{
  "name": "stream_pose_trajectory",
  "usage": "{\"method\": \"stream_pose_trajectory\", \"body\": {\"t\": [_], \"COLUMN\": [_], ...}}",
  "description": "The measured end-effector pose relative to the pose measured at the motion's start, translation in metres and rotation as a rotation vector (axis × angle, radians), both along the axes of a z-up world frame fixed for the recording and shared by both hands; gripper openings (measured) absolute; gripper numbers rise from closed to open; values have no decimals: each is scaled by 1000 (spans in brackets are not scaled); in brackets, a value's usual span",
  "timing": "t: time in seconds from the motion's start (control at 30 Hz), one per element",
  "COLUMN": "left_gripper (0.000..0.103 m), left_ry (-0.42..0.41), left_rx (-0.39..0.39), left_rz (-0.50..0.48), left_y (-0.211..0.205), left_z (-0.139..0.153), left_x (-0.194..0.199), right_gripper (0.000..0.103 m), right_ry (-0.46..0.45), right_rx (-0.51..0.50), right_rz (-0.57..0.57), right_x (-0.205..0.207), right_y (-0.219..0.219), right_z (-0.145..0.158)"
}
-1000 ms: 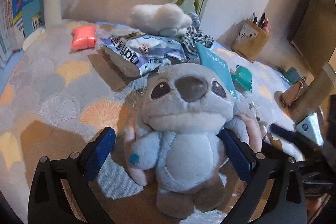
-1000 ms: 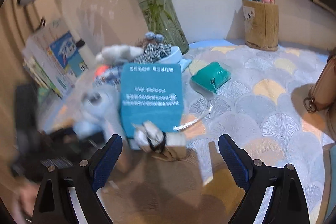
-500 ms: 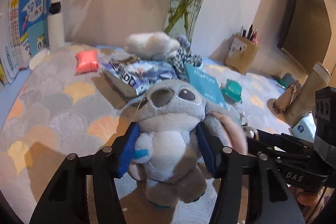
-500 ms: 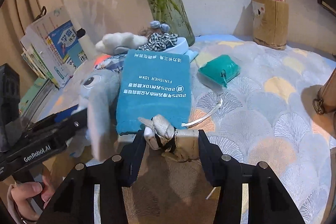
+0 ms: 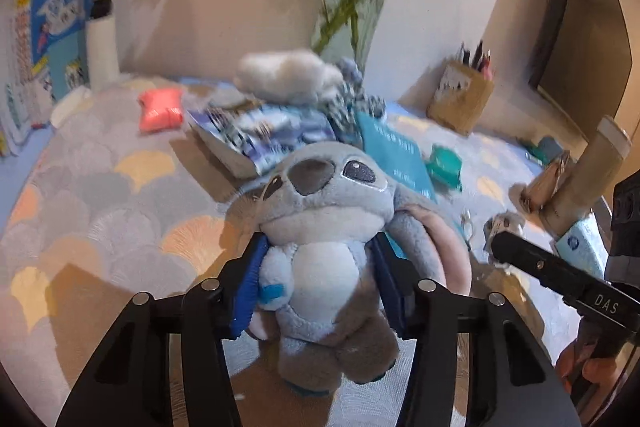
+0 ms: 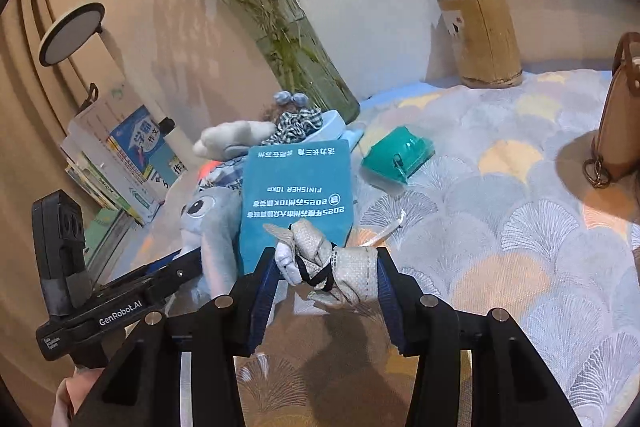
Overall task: Organize soft objects
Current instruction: 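Grasp the grey plush toy with the left tool while the right tool grasps the beige glove, then carry plush and glove over the glass bowl and release both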
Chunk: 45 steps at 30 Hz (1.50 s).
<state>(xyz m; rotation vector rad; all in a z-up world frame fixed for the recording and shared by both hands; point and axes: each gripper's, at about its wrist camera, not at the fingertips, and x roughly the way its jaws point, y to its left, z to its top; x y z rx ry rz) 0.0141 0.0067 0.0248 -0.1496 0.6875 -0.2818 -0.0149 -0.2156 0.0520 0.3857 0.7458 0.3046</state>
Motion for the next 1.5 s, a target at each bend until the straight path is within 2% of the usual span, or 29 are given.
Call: {"method": "stream_pose_trajectory", "body": {"t": [0.1,0.13,0.17,0.2,0.3,0.37,0.4,0.43,0.47,0.5,0.57,0.63,0.67,0.7,0.73,0.8,0.9,0.97,1.03,1.13,1.27,1.4,1.5], "left_gripper": [48,39,37,29,29,31,45,66,76,84,84,80,74,59,53,49,48,48,48,48,48,48,48], "left_ry": [-59,-71,-80,-85,-90,-52,-29,-5,16,42,62,97,104,103,99,94,40,-30,-91,-134,-162,-130,-128], "left_rx": [-28,-31,-33,-30,-20,-6,9,24,36,61,97,115,108,92,60,21,18,33,71,122,153,129,151], "left_rz": [50,69,82,96,99,68,65,64,59,64,73,59,61,79,87,97,105,125,154,161,171,174,176], "left_y": [10,13,14,15,14,9,6,4,1,-2,-7,-10,-9,-4,2,10,10,9,5,-4,-8,-12,-25], "left_z": [6,8,9,10,11,8,5,3,0,-3,-6,-11,-12,-12,-12,-12,-5,3,10,16,21,22,24], "left_x": [-9,-10,-12,-12,-11,-3,1,5,8,11,14,19,20,19,17,15,7,-4,-14,-19,-25,-31,-37], "right_gripper": [47,47,47,47,47,47,47,47,47,47,47,47,47,47,47,47,47,47,47,47,47,47,47], "right_ry": [-19,-29,-42,-50,-69,-74,-69,-62,-56,-55,-53,-47,-43,-39,-33,-29,-28,-33,-51,-75,-78,-83,-56], "right_rx": [15,23,29,32,46,54,53,53,54,55,61,63,66,66,67,70,72,73,84,107,109,118,125], "right_rz": [-3,-1,-1,0,11,16,16,16,16,15,16,14,15,14,13,14,17,15,15,15,15,10,-9], "right_x": [-3,-4,-6,-7,-9,-10,-9,-8,-7,-7,-7,-6,-5,-5,-4,-3,-3,-4,-6,-10,-10,-13,-16], "right_y": [-3,-5,-5,-5,-6,-7,-7,-7,-7,-7,-8,-9,-9,-9,-9,-10,-10,-11,-12,-15,-16,-18,-23], "right_z": [2,2,4,4,7,8,7,6,6,6,5,5,4,4,3,2,2,2,4,5,7,8,9]}}
